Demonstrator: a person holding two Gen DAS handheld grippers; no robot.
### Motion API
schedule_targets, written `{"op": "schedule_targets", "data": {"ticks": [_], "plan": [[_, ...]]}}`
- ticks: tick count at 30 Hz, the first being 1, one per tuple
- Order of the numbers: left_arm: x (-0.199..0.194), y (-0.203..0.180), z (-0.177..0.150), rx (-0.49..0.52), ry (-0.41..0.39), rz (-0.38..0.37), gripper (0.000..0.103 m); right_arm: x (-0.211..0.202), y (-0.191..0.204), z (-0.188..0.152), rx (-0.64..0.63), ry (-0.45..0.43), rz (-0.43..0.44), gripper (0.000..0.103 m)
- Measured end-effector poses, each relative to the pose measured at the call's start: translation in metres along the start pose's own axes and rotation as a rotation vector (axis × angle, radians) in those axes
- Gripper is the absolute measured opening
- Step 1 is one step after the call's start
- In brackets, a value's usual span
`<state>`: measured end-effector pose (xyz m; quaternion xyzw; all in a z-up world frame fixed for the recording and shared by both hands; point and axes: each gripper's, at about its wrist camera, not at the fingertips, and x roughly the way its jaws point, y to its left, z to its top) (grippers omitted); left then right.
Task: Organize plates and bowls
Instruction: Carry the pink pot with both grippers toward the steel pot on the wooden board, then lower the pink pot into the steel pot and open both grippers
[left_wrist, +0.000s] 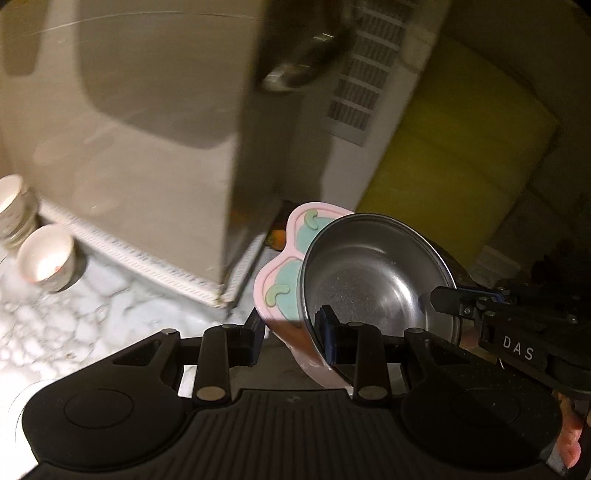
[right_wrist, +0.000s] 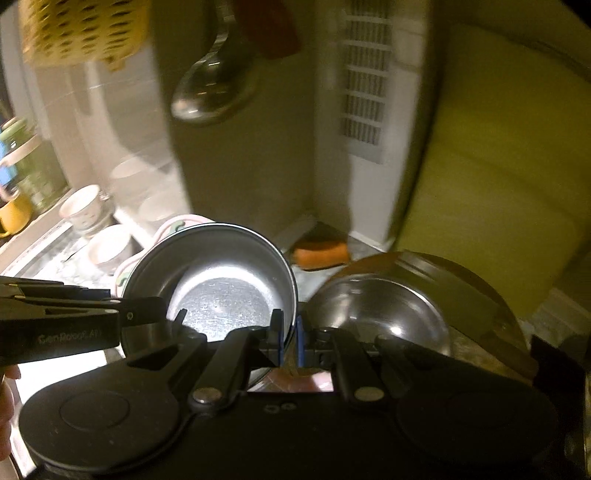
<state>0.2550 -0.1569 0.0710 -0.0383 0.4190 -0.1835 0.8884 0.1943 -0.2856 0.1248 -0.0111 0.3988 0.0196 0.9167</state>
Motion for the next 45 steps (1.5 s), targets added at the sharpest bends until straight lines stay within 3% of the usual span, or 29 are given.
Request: {"op": "schedule_targets", "data": {"ticks": [11, 22, 37, 45], "plan": [[0.053, -0.048, 0.010, 0.100, 0.051, -0.043, 0.030, 0.001, -0.059, -0.010, 0.095, 0.019, -0.087, 0.008], [0.104, -0.075, 0.009, 0.191, 0.135, -0.021, 0.030, 0.025, -0.099, -0.026, 0.149, 0.071, -0.117, 0.008], [0.137, -0.086, 0.005, 0.246, 0.200, 0.047, 0.030, 0.055, -0.105, -0.033, 0.137, 0.130, -0.112, 0.008], [0.138, -0.084, 0.005, 0.238, 0.199, 0.039, 0.031, 0.064, -0.104, -0.032, 0.109, 0.150, -0.115, 0.008]]}}
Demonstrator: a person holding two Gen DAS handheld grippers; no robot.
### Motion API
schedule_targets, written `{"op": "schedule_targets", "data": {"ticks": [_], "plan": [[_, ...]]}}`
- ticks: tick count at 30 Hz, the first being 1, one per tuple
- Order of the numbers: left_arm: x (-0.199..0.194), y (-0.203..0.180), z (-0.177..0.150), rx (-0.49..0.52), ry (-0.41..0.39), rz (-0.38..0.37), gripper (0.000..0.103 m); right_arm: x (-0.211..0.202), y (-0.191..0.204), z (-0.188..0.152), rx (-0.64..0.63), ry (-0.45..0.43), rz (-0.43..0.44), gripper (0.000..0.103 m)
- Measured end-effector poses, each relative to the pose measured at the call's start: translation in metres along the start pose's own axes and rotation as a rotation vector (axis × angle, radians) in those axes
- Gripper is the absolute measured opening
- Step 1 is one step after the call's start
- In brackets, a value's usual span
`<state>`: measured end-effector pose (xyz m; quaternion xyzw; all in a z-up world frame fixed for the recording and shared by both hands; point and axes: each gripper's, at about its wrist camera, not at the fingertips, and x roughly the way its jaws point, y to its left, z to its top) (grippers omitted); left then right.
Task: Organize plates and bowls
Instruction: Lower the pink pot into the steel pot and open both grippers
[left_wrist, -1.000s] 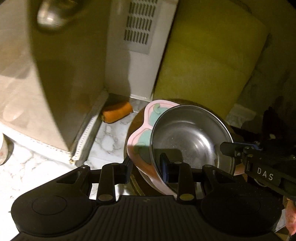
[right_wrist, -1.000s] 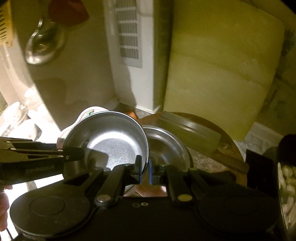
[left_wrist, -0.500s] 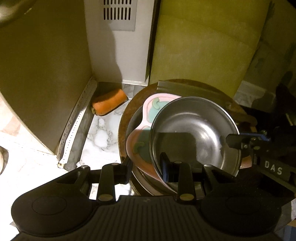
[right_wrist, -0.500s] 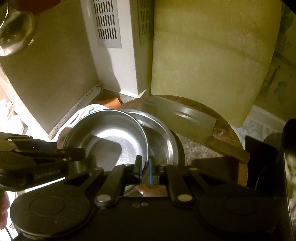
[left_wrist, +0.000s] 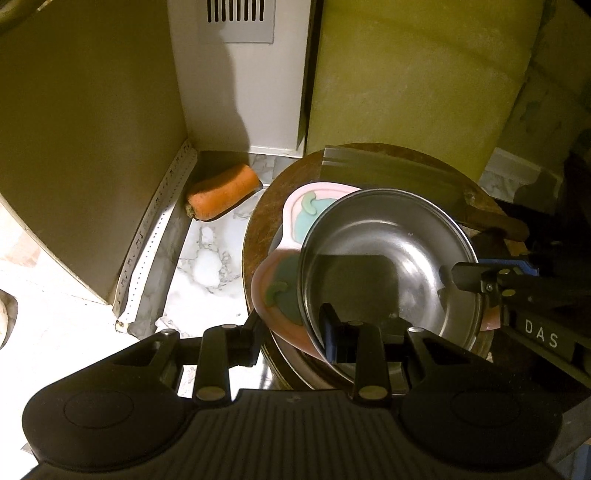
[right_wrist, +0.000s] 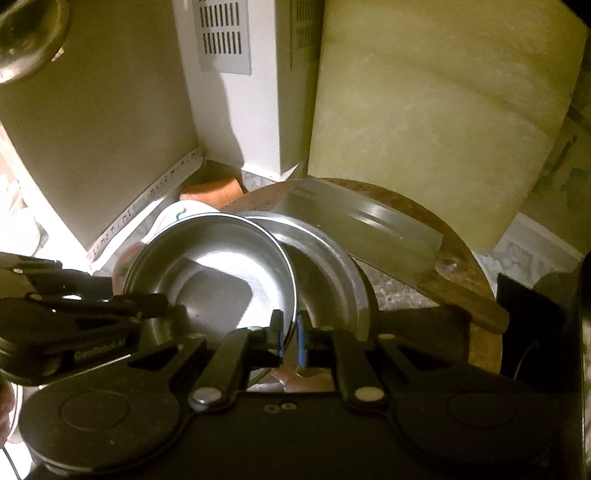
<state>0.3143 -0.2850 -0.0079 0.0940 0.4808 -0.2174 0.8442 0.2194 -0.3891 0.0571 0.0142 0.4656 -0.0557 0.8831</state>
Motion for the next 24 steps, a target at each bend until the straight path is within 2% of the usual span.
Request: {"op": "schedule_targets", "data": {"ticks": [7, 11, 20, 24], "plan": [[0.000, 0.001, 0.000, -0.008, -0.003, -0.011, 0.032, 0.003, -0.001, 0.003, 0.004, 0.006, 0.003, 0.009], [-0.008, -0.001, -0.001, 0.014, -0.031, 0.010, 0.048, 0.001, 0.004, 0.004, -0.014, -0.004, -0.001, 0.017], [-0.034, 0.012, -0.004, -0.016, -0.085, -0.035, 0.056, 0.004, 0.004, 0.007, -0.015, -0.005, -0.030, 0.018], [-0.048, 0.018, -0.011, -0.021, -0.094, -0.040, 0.057, 0.004, 0.007, 0.007, -0.034, -0.001, -0.036, 0.025]]}}
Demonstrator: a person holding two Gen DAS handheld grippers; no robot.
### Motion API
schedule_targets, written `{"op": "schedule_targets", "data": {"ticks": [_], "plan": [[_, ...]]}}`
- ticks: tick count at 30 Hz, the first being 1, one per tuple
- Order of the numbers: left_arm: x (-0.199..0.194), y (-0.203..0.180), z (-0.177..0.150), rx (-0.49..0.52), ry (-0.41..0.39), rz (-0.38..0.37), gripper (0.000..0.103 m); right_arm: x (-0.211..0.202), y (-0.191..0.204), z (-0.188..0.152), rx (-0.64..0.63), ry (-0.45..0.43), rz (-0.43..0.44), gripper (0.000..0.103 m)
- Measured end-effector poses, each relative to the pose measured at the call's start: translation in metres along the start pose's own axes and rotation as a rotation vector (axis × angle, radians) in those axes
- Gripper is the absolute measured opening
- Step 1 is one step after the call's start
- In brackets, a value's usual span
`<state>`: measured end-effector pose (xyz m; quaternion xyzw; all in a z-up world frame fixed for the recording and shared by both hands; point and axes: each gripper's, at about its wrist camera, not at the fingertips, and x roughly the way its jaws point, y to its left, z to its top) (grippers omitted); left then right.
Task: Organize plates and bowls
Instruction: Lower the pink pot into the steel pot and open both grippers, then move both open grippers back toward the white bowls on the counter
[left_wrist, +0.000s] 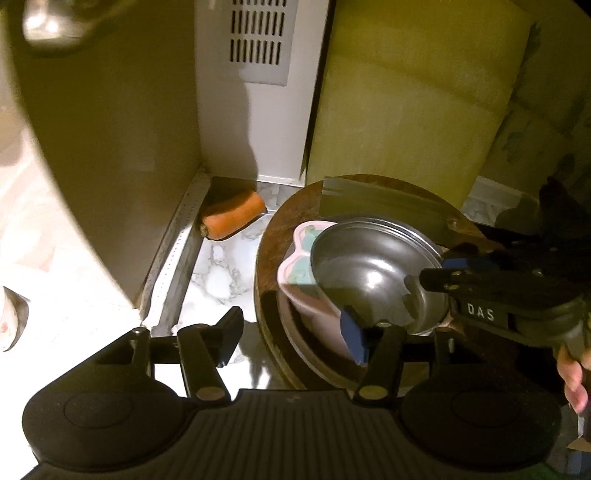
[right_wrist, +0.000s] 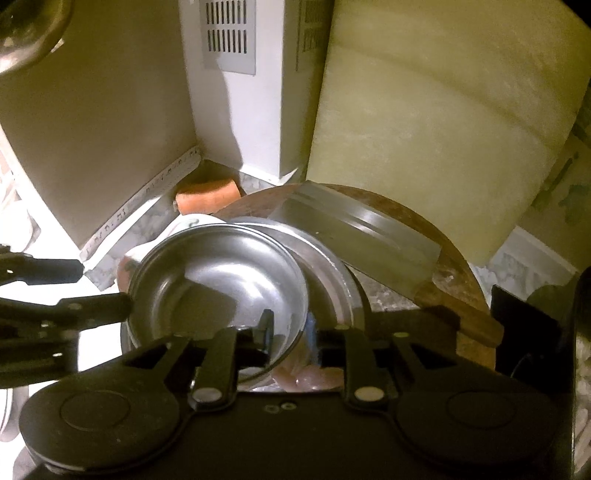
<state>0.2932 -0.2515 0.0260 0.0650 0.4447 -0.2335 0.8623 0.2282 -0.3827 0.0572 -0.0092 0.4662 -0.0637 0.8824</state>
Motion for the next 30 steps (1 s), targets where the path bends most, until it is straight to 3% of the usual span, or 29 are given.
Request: {"op": "schedule_targets", "data": {"ticks": [13, 30], "plan": [[-0.050, 0.044, -0.023, -0.047, -0.041, -0.020, 0.057, -0.027, 0.021, 0.001, -0.052, -0.043, 0.018, 0.037], [-0.119, 0.119, -0.059, -0.143, -0.124, 0.096, 0.057, -0.080, 0.125, 0.003, -0.219, -0.139, 0.254, 0.053]]}}
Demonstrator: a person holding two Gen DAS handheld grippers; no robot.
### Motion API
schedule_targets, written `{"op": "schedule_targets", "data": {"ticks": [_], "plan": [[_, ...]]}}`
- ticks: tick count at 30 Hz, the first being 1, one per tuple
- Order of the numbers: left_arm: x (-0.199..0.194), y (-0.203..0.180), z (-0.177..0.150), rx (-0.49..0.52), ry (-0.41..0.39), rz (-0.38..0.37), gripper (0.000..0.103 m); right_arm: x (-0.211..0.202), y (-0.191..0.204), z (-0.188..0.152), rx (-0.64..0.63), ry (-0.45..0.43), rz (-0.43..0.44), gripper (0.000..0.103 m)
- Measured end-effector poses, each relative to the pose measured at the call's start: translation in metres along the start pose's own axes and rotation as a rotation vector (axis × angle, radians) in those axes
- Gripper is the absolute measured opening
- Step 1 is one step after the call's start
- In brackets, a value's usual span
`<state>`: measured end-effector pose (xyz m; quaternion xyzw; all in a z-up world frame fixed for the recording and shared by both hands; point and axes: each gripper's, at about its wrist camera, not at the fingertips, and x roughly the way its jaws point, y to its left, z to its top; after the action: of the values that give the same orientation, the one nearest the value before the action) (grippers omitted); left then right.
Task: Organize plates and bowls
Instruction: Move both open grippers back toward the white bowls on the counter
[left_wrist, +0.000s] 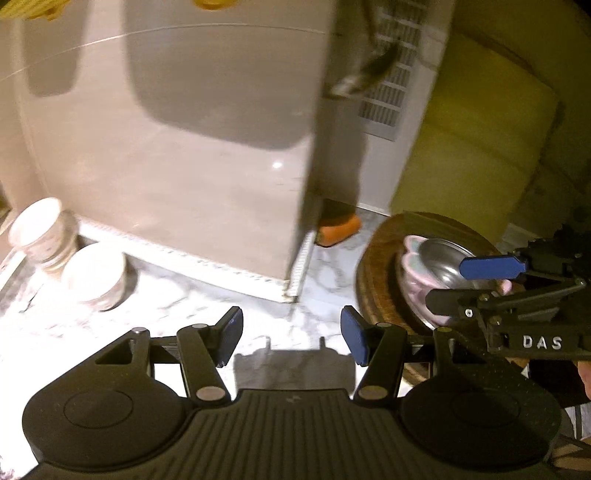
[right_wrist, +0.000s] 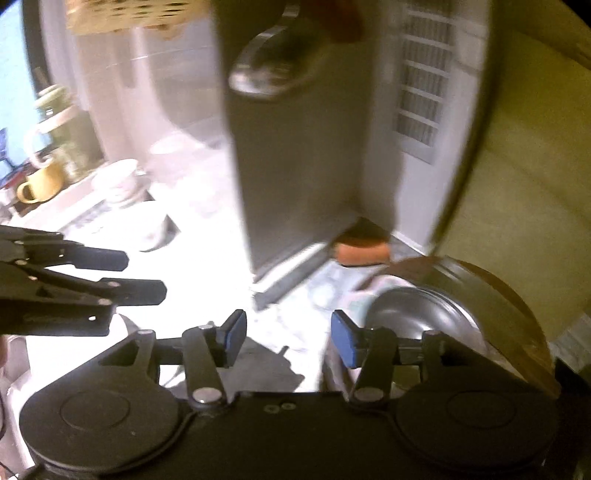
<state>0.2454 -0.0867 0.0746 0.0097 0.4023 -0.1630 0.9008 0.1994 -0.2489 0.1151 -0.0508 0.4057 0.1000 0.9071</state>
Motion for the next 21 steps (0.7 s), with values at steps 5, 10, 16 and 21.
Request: {"op": "schedule_targets", "data": {"ticks": [5, 10, 16, 21], "plan": [[-0.016, 0.034, -0.011, -0.040, -0.017, 0.060, 0.057, 0.004, 0.036, 0.010, -0.059, -0.006, 0.055, 0.060], [-0.030, 0.071, -0.022, -0.106, -0.028, 0.105, 0.057, 0.015, 0.071, 0.018, -0.108, -0.004, 0.105, 0.065], [-0.039, 0.115, -0.036, -0.184, -0.022, 0.169, 0.061, 0.035, 0.109, 0.027, -0.168, 0.006, 0.161, 0.073], [-0.039, 0.147, -0.047, -0.242, -0.019, 0.201, 0.076, 0.055, 0.141, 0.034, -0.210, 0.013, 0.211, 0.079]]}}
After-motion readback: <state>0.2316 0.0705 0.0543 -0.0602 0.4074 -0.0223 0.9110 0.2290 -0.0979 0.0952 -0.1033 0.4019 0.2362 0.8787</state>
